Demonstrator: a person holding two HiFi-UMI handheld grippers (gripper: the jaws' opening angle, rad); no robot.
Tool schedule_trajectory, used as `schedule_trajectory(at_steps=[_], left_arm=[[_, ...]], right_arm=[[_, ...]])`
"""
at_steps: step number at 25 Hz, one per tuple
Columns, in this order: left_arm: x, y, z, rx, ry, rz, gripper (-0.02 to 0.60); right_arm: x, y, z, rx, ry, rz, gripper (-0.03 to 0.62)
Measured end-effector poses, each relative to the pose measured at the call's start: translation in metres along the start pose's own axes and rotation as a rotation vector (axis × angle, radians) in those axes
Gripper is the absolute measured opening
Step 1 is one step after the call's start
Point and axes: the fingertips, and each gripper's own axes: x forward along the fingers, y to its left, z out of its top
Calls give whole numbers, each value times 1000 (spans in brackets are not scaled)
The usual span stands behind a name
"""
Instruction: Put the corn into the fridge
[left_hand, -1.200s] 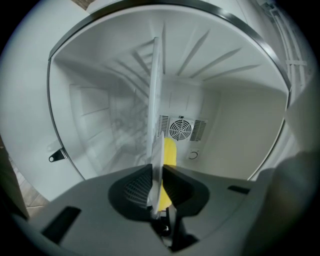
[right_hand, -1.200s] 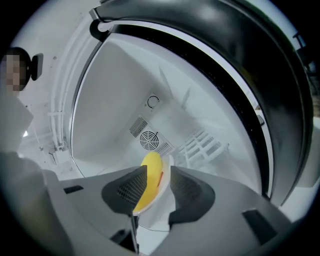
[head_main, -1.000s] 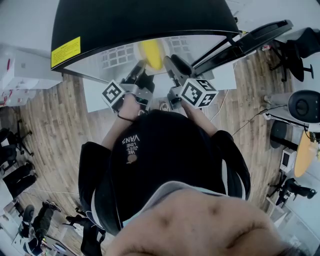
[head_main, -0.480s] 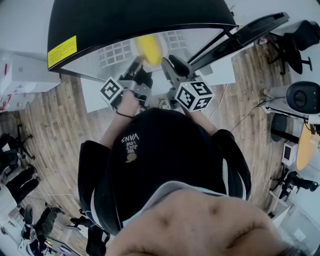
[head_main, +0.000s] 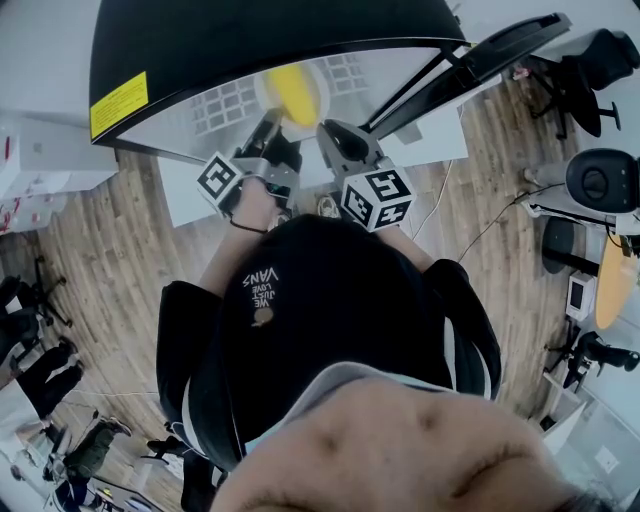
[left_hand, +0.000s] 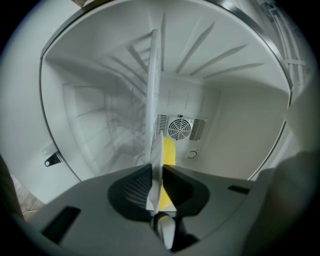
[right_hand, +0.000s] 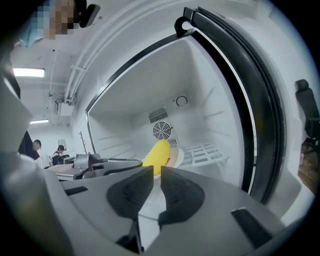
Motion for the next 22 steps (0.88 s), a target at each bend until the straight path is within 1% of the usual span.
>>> schedule_trajectory(at_steps=[6,13,17,22], left_arm=[[-1,0,0,0,-6,-3,47],[0,0,-1,3,-9,-16,51],[-1,-4,-1,18,-1,-40,80],[-1,-7,-2,40,8,-56,94]], right_arm=[[0,9,-8,-21,27,10,32],[2,10,-15,-37,52,12,28],[4,10,-16,-39,58,12,28],[5,8,-16,-40,60,7,25]])
